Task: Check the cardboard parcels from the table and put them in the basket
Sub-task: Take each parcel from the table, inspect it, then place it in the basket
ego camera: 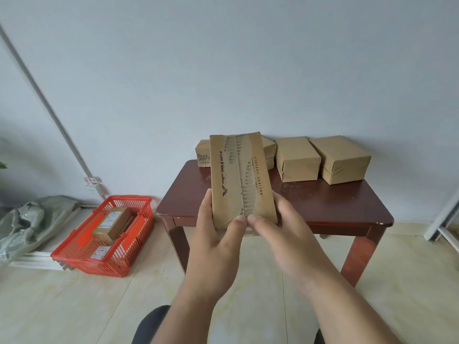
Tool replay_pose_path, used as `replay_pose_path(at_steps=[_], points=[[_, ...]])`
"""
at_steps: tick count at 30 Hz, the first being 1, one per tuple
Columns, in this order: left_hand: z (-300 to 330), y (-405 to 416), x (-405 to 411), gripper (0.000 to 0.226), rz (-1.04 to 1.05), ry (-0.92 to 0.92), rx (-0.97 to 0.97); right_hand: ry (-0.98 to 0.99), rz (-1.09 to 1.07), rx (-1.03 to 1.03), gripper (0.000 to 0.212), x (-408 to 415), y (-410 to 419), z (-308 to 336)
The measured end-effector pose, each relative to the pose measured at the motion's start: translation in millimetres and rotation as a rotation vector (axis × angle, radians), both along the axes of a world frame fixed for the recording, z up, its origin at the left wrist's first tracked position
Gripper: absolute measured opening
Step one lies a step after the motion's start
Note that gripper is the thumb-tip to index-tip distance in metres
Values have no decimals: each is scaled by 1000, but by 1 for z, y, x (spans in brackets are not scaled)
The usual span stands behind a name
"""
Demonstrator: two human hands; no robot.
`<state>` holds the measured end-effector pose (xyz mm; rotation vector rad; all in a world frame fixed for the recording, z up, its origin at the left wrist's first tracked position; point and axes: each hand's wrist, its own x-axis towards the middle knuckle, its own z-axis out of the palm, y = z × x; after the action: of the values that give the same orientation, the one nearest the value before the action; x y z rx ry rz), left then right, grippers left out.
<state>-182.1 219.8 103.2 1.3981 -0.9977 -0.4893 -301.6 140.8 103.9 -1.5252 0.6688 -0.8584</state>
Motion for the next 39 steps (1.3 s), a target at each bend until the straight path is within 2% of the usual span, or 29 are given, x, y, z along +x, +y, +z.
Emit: replay_pose_path(at_steps=[9, 17, 22, 26, 29, 36, 39], points=[[-26, 19, -24, 55, 119, 53, 39, 51, -62, 42, 49, -15, 15, -19], [-28, 18, -24, 36, 220, 97, 24, 48, -150, -1, 38, -10, 28, -26], [-24, 17, -20, 41, 230, 106, 6, 51, -144, -18, 33, -12, 26, -28], [-28, 18, -21, 29, 219, 67, 21, 51, -220, -3, 27, -6, 22, -29], [-31, 17, -19, 29, 213, 100, 44, 72, -266, 2, 28, -1, 20, -33], [-34, 11, -10, 24, 238, 142, 35, 97, -207, -81, 27, -7, 27, -37], [-35, 11, -10, 33, 220, 95, 57, 114, -224, -107, 23, -8, 26, -37]])
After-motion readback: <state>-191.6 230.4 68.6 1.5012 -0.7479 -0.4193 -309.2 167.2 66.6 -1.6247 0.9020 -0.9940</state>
